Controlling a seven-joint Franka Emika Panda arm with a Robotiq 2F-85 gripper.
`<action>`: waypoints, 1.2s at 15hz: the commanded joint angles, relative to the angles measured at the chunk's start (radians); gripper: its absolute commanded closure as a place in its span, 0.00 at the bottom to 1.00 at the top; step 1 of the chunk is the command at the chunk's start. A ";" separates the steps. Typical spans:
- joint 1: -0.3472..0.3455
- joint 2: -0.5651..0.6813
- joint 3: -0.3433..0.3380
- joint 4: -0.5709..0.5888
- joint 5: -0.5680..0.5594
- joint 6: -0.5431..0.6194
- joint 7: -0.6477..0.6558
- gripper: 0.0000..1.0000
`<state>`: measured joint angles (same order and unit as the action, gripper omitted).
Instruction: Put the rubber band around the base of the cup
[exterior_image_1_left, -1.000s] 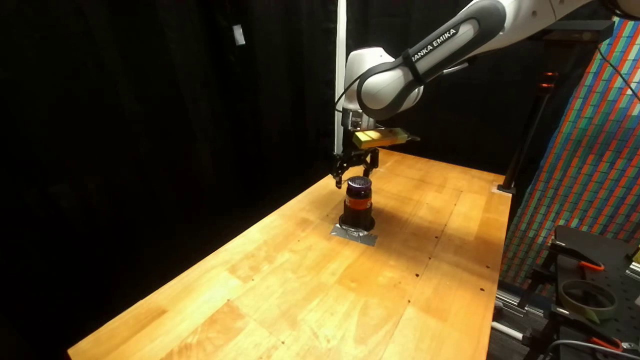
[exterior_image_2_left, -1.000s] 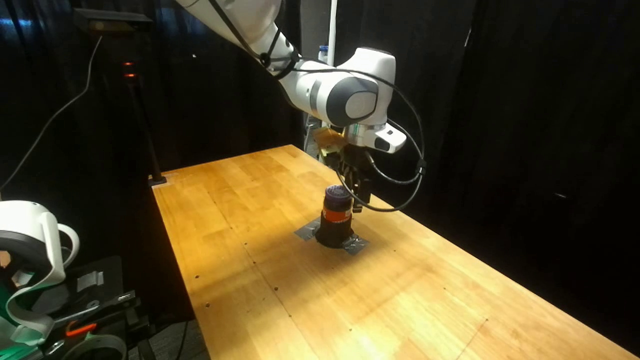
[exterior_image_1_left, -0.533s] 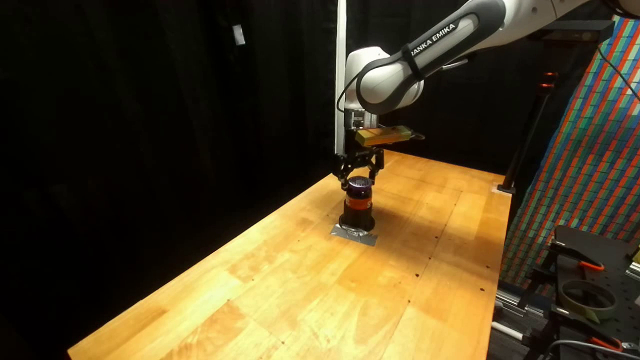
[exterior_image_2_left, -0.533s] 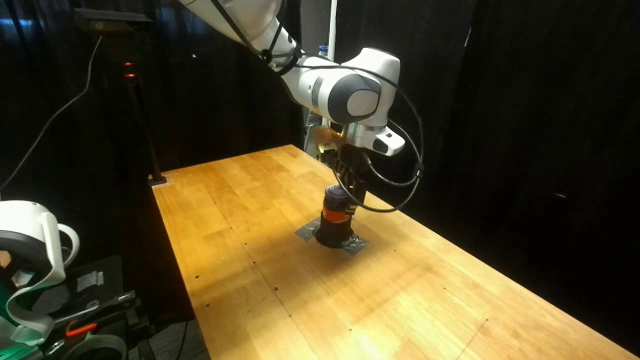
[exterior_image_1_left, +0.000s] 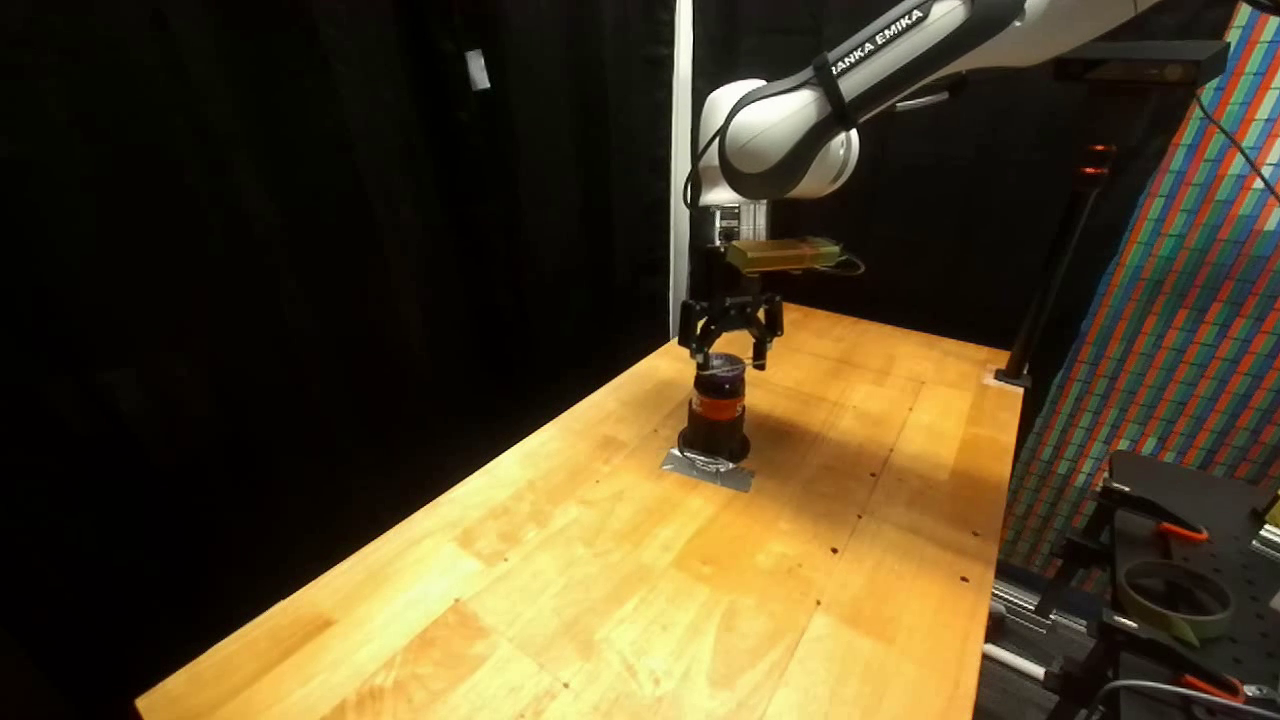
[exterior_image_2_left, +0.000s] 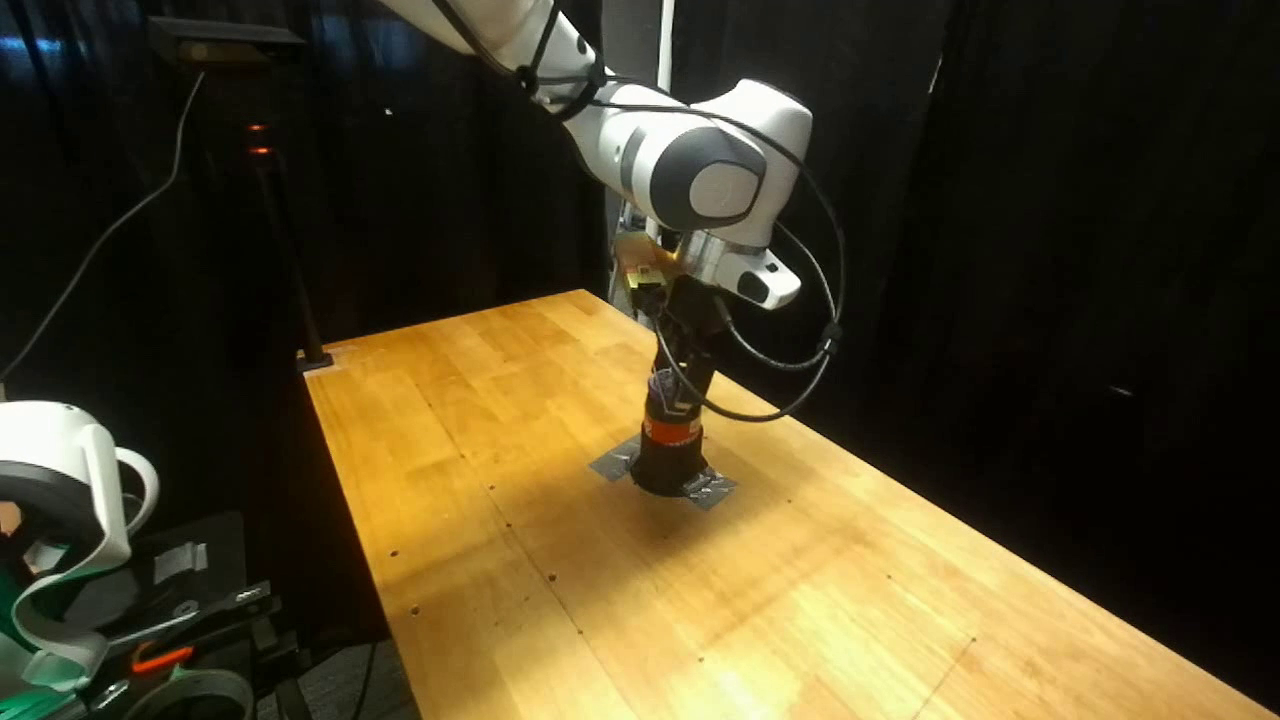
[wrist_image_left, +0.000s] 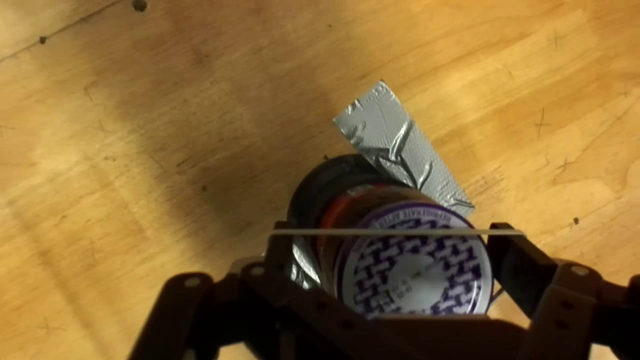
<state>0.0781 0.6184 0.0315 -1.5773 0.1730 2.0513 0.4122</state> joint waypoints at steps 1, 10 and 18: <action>-0.018 -0.052 0.022 -0.060 0.054 -0.085 -0.081 0.00; 0.017 -0.124 0.005 -0.299 0.062 0.149 -0.094 0.00; 0.085 -0.133 0.005 -0.479 0.042 0.577 -0.026 0.00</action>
<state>0.1350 0.5321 0.0433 -1.9606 0.2206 2.5620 0.3498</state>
